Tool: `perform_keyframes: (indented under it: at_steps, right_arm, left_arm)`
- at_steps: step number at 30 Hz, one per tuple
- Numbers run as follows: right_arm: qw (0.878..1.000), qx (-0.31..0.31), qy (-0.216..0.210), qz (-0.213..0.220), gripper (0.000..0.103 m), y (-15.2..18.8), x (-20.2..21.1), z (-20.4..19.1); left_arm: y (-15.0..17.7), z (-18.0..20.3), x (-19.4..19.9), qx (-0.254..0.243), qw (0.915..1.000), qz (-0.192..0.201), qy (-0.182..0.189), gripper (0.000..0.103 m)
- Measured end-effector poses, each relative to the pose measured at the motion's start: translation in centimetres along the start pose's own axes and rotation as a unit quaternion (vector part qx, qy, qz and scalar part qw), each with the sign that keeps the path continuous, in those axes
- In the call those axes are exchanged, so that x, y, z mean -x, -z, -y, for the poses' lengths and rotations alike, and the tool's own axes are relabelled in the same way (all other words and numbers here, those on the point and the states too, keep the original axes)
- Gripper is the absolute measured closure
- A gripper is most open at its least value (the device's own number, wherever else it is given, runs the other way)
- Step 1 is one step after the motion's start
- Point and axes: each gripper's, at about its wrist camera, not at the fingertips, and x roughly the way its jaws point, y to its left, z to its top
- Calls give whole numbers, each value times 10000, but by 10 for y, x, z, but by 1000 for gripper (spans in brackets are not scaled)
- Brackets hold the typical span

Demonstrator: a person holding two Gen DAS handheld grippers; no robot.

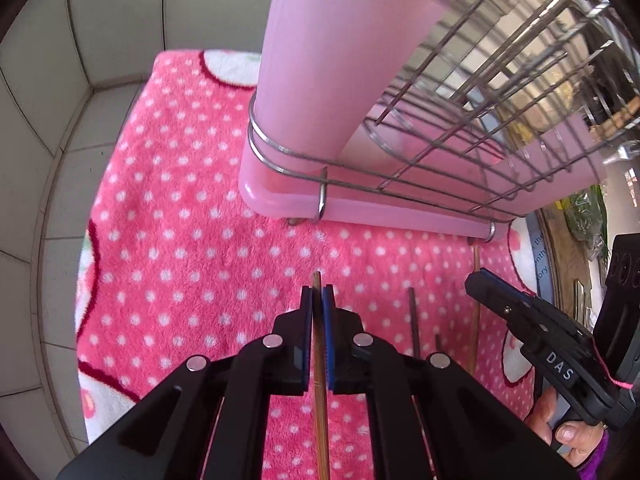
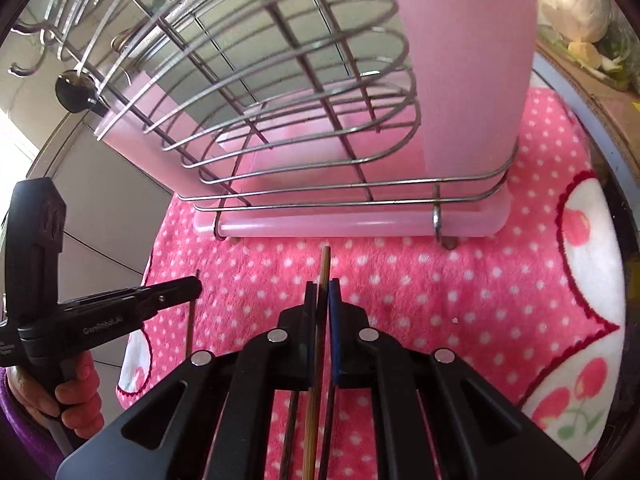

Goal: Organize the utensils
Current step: 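Lift the chopsticks with both tools up toward the pink cup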

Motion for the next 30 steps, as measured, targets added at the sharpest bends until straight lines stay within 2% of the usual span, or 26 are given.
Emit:
perform_keyframes:
  at_steps: [13,26,30]
  right_arm:
    - [9991,-131,-137,366,97,2,49,14]
    - [9935,-7,-268,1106,97,19,130,17]
    - [9907,39,-282,1328,97,25,138,8]
  left_arm:
    - [10,12,77,-264,9952,935,102,99]
    - [30,16,143,-267,9810,1876,407,99]
    - [37,17,155,-266,9764,2085,505,99]
